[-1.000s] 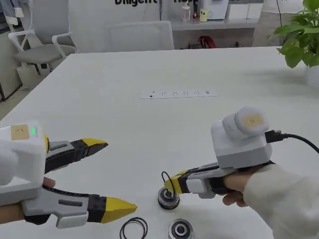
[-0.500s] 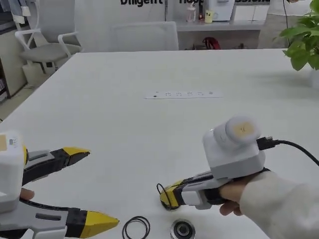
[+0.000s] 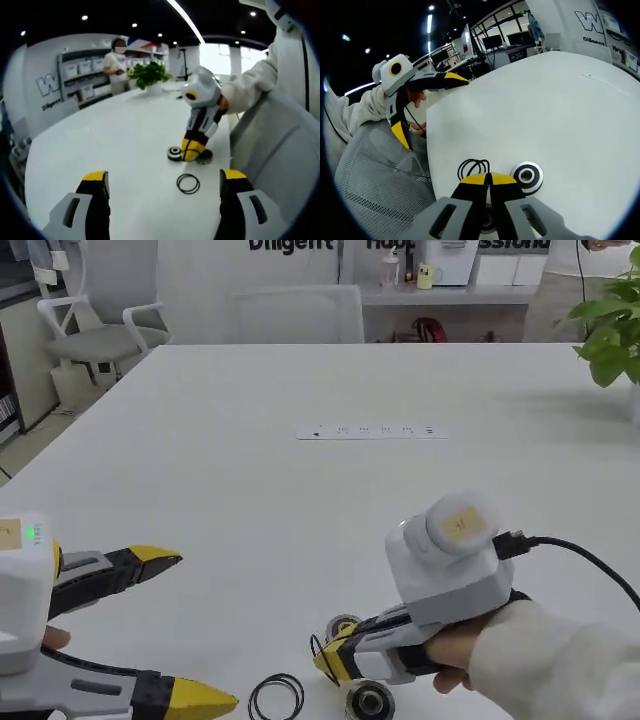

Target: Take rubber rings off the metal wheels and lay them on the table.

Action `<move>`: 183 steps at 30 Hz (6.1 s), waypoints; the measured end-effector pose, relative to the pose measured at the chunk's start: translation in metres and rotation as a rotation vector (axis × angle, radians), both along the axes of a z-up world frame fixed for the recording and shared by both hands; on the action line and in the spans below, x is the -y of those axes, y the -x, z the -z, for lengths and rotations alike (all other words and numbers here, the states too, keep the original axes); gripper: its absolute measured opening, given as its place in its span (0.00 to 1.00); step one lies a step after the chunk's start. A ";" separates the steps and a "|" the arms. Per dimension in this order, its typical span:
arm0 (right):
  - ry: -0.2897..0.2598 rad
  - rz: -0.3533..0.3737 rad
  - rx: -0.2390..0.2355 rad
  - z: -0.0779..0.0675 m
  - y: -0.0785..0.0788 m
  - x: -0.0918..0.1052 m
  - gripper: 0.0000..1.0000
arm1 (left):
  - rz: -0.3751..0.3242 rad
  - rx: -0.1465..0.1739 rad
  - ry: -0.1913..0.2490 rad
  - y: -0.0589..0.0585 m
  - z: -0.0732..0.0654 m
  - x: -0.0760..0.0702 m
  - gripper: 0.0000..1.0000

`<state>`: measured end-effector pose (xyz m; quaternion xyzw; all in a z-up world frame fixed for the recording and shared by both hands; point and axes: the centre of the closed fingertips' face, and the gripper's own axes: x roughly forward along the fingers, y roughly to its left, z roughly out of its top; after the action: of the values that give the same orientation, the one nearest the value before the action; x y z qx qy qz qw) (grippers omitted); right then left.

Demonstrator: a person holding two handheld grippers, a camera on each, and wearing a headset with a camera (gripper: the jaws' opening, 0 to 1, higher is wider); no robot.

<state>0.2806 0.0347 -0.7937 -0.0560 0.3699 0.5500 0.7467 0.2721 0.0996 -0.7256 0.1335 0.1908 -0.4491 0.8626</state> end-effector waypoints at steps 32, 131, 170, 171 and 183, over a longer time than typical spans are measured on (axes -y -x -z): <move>-0.006 -0.019 -0.008 0.003 0.005 -0.007 0.00 | 0.033 -0.033 -0.015 0.007 0.007 0.004 0.90; 0.069 0.004 0.155 0.018 -0.031 0.048 0.08 | 0.179 -0.063 -0.055 -0.048 0.067 0.109 0.14; -0.206 0.336 -0.204 -0.012 -0.044 0.043 0.00 | 0.150 -0.046 0.013 -0.048 0.063 0.101 0.14; -0.211 0.326 -0.196 -0.015 -0.044 0.041 0.00 | 0.150 -0.057 0.023 -0.047 0.062 0.098 0.14; -0.212 0.306 -0.189 -0.018 -0.041 0.034 0.00 | 0.157 -0.043 -0.007 -0.045 0.062 0.100 0.13</move>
<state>0.3215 0.0002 -0.7762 0.1314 0.3825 0.4687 0.7853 0.3174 -0.0003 -0.7874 0.1412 0.1998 -0.5177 0.8199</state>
